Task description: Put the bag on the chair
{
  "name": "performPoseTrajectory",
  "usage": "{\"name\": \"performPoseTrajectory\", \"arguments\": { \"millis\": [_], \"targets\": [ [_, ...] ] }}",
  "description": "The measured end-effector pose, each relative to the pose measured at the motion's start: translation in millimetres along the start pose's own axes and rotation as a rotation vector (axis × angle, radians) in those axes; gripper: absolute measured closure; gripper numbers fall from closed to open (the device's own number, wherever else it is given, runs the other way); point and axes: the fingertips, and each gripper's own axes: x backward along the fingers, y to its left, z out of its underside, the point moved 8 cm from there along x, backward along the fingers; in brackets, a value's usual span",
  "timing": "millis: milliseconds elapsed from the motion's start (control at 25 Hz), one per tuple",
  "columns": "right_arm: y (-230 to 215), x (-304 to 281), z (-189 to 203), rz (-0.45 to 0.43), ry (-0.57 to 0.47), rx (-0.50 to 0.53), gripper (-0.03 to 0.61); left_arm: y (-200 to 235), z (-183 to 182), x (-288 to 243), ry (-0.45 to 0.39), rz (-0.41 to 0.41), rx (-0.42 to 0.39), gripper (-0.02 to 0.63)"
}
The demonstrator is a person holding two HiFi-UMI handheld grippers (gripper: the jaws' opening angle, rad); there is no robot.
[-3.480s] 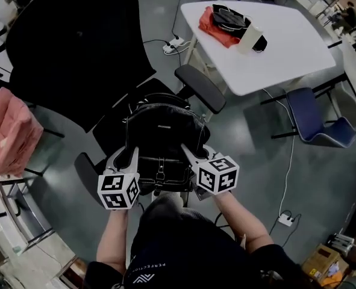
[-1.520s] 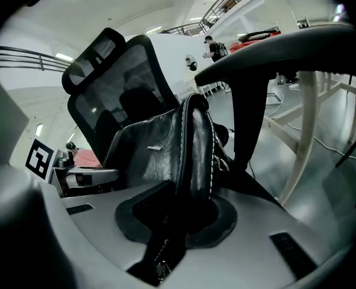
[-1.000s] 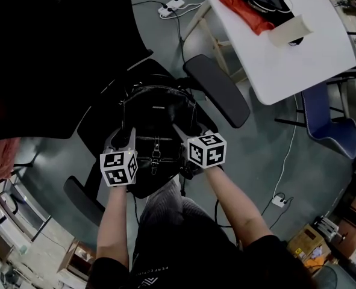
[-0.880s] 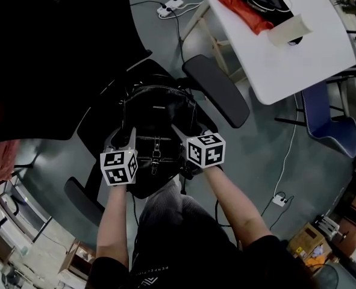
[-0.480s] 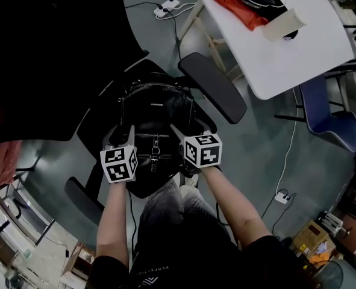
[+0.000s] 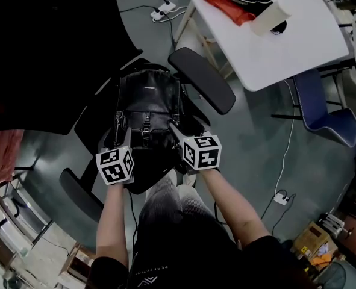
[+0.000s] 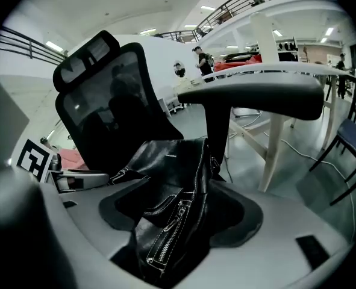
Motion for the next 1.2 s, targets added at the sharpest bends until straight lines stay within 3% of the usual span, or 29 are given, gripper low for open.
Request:
{"name": "performPoseTrajectory", "arguments": {
  "millis": [400,880,1200],
  "targets": [
    [-0.1,48.5,1.8,-0.039,-0.041,0.029,0.435,-40.2,-0.2,45.0,-0.058,0.064,0.066,0.495],
    [-2.4,101.2,3.5,-0.035,-0.079,0.024,0.543,-90.4,-2.4,99.2,-0.108,0.119,0.052,0.581],
    [5.2,121.8,3.4,-0.057,-0.087,0.046,0.578,-110.2,-10.1,119.7,-0.108,0.148,-0.005,0.603]
  ]
}}
